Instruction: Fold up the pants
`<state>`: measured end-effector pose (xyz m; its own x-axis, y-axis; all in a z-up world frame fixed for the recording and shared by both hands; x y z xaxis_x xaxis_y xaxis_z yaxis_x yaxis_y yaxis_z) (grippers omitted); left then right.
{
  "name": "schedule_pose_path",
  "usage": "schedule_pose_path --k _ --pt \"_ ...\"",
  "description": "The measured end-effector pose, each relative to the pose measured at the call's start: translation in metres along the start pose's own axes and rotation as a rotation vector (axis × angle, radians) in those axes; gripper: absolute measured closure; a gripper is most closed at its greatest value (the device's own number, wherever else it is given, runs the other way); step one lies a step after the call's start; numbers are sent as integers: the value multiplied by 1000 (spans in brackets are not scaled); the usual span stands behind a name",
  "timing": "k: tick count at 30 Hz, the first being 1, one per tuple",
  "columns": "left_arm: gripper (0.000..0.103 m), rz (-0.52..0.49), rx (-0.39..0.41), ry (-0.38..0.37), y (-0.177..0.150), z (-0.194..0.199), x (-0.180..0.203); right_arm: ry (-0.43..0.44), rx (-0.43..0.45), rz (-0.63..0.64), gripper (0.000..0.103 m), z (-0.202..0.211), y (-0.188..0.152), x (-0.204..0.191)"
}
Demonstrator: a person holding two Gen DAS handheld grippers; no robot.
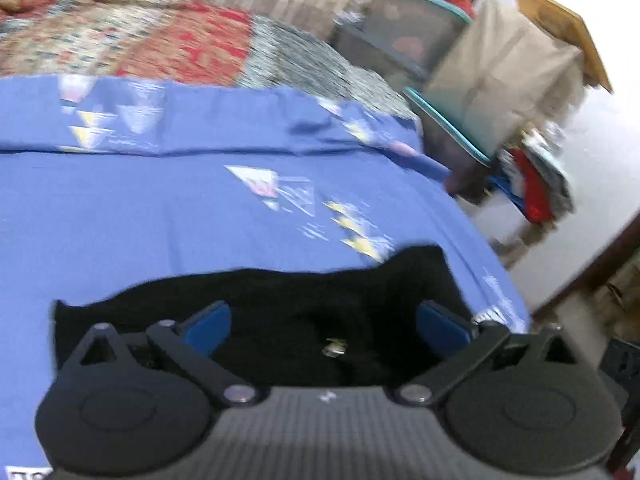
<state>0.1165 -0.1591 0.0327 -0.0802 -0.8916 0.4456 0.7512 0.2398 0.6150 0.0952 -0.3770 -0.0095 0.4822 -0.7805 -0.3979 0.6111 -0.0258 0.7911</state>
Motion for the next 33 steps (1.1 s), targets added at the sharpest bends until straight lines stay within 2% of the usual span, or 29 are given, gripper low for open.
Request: schedule_pose_path --k 2,6,7,8,10,13,16,19,22,24,25,26,27,28,29,30,31,33 --pt "0 -12 -39 -48 3 -11 9 31 -18 66 84 -9 -2 -18" --pt "1 -36 -48 -90 0 -20 17 88 -67 215 84 -22 -13 -55" --pt "12 -41 -43 -87 -2 -19 16 109 -77 249 84 -24 -15 -65" --pt "40 -48 -39 -63 -3 -19 13 127 -84 280 84 -26 -18 -75" --pt "77 -48 -35 5 -4 -13 0 152 -92 334 84 -29 -22 -91" --pt "84 30 45 7 -7 22 -35 185 -114 374 84 -36 -25 -108" --pt "84 114 118 2 -23 57 -72 247 -130 387 84 -46 -24 -122" --pt "85 198 163 37 -46 77 -107 317 -163 409 84 -58 -29 -142" --pt "85 271 147 118 -67 80 -140 360 -246 412 83 -79 -49 -159" --pt "84 311 88 172 -79 66 -160 377 -337 416 78 -94 -66 -162" --pt "79 326 57 195 -84 58 -167 384 -396 435 74 -102 -75 -163" --pt "68 341 36 211 -90 50 -173 386 -433 450 73 -106 -79 -162" --pt "62 354 33 219 -94 47 -176 393 -446 448 73 -105 -79 -158" --pt "53 363 49 225 -97 48 -177 409 -440 431 69 -100 -74 -154" --pt "50 368 68 226 -97 51 -177 428 -411 400 58 -91 -64 -147" --pt "49 367 88 219 -96 56 -175 434 -360 370 54 -79 -52 -139" --pt "46 367 107 212 -95 61 -174 419 -291 340 51 -67 -39 -128" --pt "46 375 150 209 -94 75 -169 359 -213 295 51 -53 -16 -105"
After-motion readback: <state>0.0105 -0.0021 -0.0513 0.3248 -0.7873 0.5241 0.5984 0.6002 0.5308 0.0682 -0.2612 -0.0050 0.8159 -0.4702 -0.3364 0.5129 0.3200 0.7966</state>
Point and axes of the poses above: each gripper's, at about its wrist camera, not at the fingertips, and z roughly against the way its jaws point, x to its right, y to its top, the point moved 1 cm from there along -z, roughly the way its jaws point, and after that the axes turned 2 degrees about y, right-handed, at the moved point
